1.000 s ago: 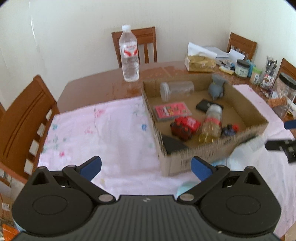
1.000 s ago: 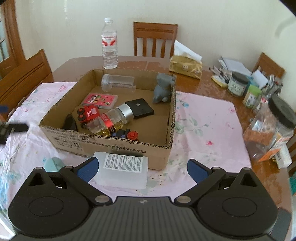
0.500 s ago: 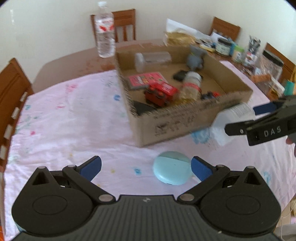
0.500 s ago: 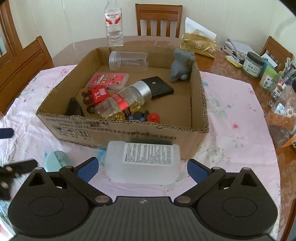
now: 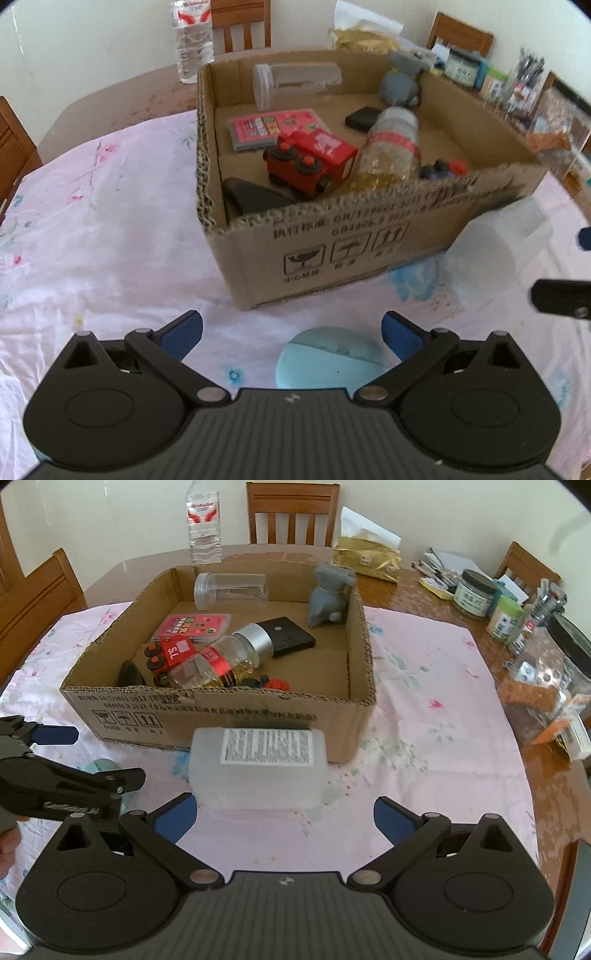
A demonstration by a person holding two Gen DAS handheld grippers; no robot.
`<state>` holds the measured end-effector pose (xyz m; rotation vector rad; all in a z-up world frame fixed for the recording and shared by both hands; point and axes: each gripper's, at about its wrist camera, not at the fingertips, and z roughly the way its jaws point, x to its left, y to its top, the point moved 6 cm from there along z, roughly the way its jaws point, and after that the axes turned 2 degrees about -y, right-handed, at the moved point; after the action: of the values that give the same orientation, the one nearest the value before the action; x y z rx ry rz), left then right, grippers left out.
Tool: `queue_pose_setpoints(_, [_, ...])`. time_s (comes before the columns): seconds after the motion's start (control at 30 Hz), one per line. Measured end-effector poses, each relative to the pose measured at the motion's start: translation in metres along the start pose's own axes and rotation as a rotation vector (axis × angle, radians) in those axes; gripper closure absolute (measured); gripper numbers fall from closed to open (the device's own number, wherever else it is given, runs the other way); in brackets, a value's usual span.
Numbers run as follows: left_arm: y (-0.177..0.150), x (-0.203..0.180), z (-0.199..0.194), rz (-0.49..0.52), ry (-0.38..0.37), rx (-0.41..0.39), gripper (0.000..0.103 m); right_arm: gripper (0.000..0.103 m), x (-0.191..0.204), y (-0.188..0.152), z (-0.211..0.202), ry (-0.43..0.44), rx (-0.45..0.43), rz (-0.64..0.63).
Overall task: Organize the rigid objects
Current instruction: 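Move the left gripper to the light-blue round case while the right gripper approaches the white jug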
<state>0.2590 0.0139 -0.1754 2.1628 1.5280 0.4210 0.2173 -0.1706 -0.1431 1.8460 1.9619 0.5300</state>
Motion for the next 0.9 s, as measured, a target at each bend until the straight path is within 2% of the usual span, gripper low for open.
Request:
queue_pose_setpoints(0.47, [-0.038,0.022,-0.023,-0.081,0.035,0.017,0.0,0.0,0.009,-0.001,0.007,0.064,0.001,-0.065])
queue_pose_setpoints(0.77, [-0.044,0.023,-0.026,-0.099,0.051,-0.029,0.0,0.0,0.004,-0.006,0.005,0.088,-0.001,-0.079])
queue_pose_setpoints(0.9, [-0.041,0.018,-0.025,-0.105,0.054,-0.026,0.001,0.0,-0.001,-0.01,0.005,0.084,0.005,-0.076])
